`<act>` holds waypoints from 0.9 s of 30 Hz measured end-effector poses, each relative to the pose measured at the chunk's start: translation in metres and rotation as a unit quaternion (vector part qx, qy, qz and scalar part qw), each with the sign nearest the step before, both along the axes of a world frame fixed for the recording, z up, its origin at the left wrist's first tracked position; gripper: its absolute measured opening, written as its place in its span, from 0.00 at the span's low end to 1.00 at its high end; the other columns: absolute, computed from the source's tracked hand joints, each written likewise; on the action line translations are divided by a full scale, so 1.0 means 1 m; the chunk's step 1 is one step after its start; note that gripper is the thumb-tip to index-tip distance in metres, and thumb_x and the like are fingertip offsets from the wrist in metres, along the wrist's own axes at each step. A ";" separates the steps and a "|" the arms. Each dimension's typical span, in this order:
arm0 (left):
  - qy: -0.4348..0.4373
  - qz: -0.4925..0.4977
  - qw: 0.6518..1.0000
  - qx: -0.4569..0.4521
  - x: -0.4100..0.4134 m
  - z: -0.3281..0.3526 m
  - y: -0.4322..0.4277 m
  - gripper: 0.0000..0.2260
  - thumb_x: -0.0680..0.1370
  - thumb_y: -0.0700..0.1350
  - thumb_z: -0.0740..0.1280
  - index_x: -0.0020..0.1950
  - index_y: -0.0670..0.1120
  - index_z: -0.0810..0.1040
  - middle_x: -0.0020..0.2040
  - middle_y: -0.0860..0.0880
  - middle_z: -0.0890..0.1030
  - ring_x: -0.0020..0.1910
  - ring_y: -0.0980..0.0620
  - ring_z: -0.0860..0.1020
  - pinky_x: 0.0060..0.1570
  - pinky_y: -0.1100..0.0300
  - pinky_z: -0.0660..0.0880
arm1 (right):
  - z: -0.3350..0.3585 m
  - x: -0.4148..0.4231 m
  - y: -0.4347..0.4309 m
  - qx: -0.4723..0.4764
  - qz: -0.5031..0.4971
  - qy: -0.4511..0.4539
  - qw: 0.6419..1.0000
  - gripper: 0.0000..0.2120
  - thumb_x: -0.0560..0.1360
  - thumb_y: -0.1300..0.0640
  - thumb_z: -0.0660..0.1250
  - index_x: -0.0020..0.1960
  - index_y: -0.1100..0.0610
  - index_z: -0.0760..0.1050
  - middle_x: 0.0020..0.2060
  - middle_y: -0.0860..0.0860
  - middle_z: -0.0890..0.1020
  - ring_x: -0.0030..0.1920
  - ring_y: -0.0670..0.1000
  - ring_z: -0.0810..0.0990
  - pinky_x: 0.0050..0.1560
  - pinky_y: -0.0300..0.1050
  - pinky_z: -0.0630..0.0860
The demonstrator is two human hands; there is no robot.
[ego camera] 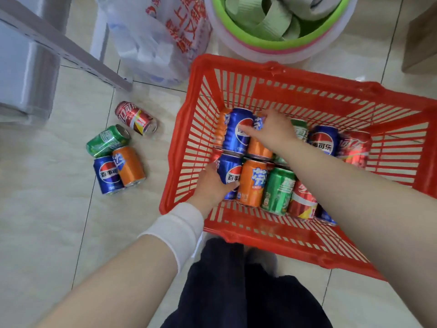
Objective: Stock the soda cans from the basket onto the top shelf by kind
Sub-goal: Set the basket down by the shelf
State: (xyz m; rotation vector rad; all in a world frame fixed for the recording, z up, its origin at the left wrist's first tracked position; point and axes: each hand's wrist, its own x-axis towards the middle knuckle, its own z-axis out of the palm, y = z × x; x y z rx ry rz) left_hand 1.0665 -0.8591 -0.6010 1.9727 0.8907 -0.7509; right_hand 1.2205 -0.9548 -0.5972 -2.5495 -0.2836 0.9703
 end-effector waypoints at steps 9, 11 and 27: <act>0.094 -0.053 0.993 0.044 -0.005 -0.057 0.000 0.46 0.64 0.58 0.75 0.71 0.39 0.58 0.69 0.42 0.67 0.68 0.43 0.68 0.67 0.51 0.65 | -0.042 0.008 0.052 -0.212 0.157 -0.087 0.961 0.48 0.69 0.27 0.56 0.70 0.65 0.59 0.69 0.62 0.66 0.72 0.63 0.59 0.68 0.54 0.60; 0.114 -0.112 0.985 0.069 -0.002 -0.056 -0.001 0.46 0.66 0.62 0.72 0.73 0.40 0.56 0.70 0.42 0.66 0.69 0.44 0.66 0.68 0.53 0.63 | -0.049 0.012 0.057 -0.233 0.180 -0.083 0.952 0.47 0.68 0.26 0.55 0.69 0.64 0.62 0.67 0.62 0.69 0.70 0.63 0.63 0.68 0.55 0.60; 0.123 0.011 0.991 -0.049 -0.002 -0.057 0.010 0.42 0.57 0.54 0.79 0.66 0.45 0.66 0.61 0.47 0.76 0.58 0.48 0.77 0.59 0.50 0.75 | -0.045 0.009 0.068 -0.166 0.096 -0.020 0.981 0.49 0.66 0.34 0.69 0.71 0.67 0.57 0.70 0.62 0.64 0.71 0.61 0.62 0.72 0.54 0.53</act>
